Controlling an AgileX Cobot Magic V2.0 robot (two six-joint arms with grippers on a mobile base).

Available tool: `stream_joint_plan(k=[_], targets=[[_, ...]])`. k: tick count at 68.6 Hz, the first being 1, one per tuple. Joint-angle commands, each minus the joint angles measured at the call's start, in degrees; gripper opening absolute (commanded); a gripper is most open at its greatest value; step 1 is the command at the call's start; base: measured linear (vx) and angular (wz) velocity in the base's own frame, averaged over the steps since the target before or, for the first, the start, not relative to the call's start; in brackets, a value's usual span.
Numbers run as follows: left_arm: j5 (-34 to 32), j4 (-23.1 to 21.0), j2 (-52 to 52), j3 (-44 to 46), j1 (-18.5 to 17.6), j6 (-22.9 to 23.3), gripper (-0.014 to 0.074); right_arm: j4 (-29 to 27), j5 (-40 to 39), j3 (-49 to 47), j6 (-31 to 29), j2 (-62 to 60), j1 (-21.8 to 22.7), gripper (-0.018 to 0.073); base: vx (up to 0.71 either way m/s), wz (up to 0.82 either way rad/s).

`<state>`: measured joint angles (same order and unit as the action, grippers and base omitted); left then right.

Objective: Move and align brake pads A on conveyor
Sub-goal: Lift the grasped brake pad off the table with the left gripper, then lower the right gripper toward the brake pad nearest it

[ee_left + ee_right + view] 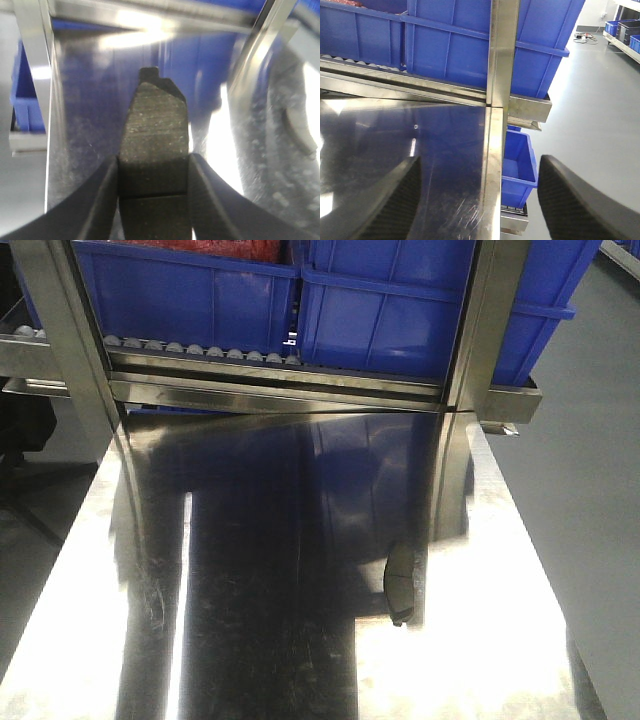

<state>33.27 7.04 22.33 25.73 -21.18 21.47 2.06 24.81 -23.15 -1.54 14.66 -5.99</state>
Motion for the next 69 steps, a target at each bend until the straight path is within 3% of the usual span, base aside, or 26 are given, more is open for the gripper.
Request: stream_joint_plan(k=[1,15,26,69], targets=[[-2.97,0.48,-4.84,1.12,-0.3,0.02,-0.0006,0.43,-4.2,-1.54,-0.6,0.49,0.02,0.049,0.0,0.0],[2.06,0.29,-14.86,1.06,-0.3,-4.4,-0.0006,0.43,-4.2,-1.54,-0.6,0.49,0.02,0.049,0.0,0.0],[3.14,0.35,-19.81,1.06,-0.3,-4.54,-0.0006,0.43,-4.2,-1.54,-0.6,0.49,0.02,0.049,0.0,0.0],[4.27,0.29,-20.45,1.06,-0.3,-4.48,-0.0006,0.43,-4.26,-1.54,-0.6,0.49,0.02,0.049,0.0,0.0]])
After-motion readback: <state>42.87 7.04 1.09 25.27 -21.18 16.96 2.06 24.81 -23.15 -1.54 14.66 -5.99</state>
